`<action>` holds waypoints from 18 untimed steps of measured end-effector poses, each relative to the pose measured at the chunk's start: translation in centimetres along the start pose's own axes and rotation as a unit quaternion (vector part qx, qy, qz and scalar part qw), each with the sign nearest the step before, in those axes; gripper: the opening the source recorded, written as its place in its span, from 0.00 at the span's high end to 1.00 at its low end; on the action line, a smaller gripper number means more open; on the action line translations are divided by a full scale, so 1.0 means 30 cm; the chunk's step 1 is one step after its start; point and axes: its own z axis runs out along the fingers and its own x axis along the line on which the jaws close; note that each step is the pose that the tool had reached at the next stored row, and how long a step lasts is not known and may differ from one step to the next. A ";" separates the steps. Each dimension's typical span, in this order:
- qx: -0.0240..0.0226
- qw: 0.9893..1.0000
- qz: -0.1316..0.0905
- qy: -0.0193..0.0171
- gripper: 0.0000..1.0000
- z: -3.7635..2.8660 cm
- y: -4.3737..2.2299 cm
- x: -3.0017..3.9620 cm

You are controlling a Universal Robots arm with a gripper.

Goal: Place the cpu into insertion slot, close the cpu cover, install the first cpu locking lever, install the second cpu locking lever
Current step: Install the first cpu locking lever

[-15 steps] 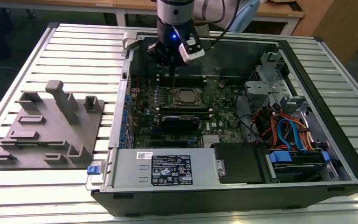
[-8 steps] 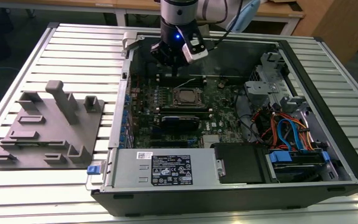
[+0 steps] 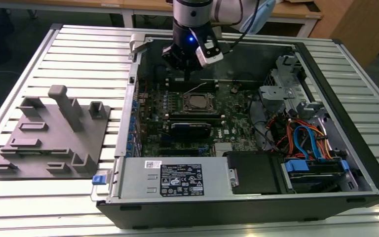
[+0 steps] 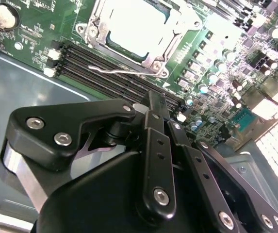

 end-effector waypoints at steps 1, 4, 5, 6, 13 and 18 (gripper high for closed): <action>-0.001 1.000 0.000 0.000 0.90 0.001 -0.003 -0.003; -0.006 1.000 0.001 0.000 0.90 0.004 -0.013 -0.011; -0.008 1.000 0.001 0.000 0.90 0.005 -0.015 -0.014; -0.010 1.000 0.001 0.000 0.90 0.007 -0.016 -0.016; -0.017 1.000 0.001 0.000 0.90 0.016 -0.017 -0.019; -0.017 1.000 0.001 0.000 0.90 0.019 -0.018 -0.019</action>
